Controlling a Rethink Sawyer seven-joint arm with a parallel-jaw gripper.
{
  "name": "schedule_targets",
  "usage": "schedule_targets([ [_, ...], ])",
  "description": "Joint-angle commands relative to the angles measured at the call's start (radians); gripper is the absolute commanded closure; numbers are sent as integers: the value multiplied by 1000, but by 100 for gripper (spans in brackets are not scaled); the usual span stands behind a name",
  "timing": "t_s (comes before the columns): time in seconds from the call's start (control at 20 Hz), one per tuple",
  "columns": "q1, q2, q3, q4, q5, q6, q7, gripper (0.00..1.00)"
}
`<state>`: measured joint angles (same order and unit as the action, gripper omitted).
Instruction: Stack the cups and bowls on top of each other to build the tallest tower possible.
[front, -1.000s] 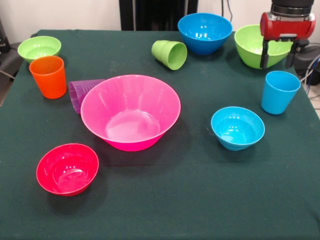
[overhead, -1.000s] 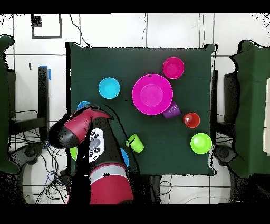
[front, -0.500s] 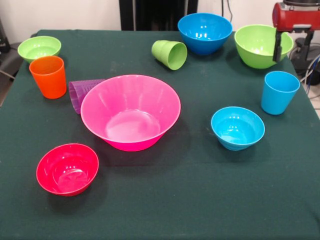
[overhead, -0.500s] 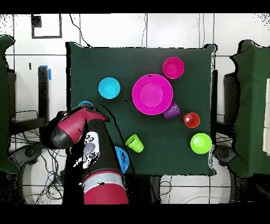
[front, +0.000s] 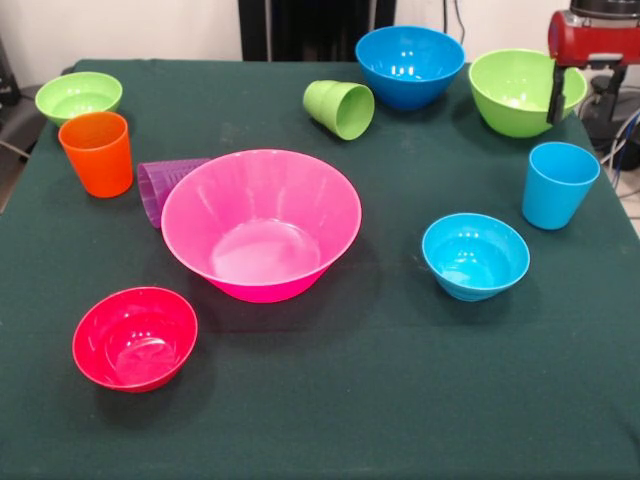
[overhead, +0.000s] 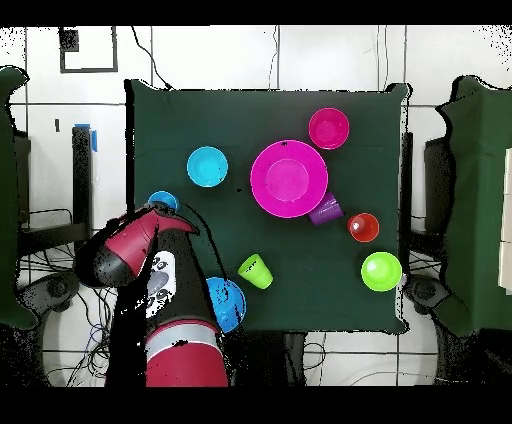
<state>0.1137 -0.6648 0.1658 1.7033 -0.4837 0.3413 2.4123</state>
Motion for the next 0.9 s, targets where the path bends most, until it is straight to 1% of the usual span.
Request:
schedule_targets([
  [0.05, -9, 92, -11, -7, -47, -69, 33, 0],
  [0.2, -10, 97, -12, -5, -45, -83, 32, 0],
  [0.5, 15, 120, -46, -21, -47, -112, 39, 0],
  [0.55, 26, 137, -63, -33, -50, -130, 44, 0],
  [0.65, 29, 149, -68, -40, -48, -141, 42, 0],
  [0.9, 43, 154, -79, -44, -26, -136, 47, 0],
])
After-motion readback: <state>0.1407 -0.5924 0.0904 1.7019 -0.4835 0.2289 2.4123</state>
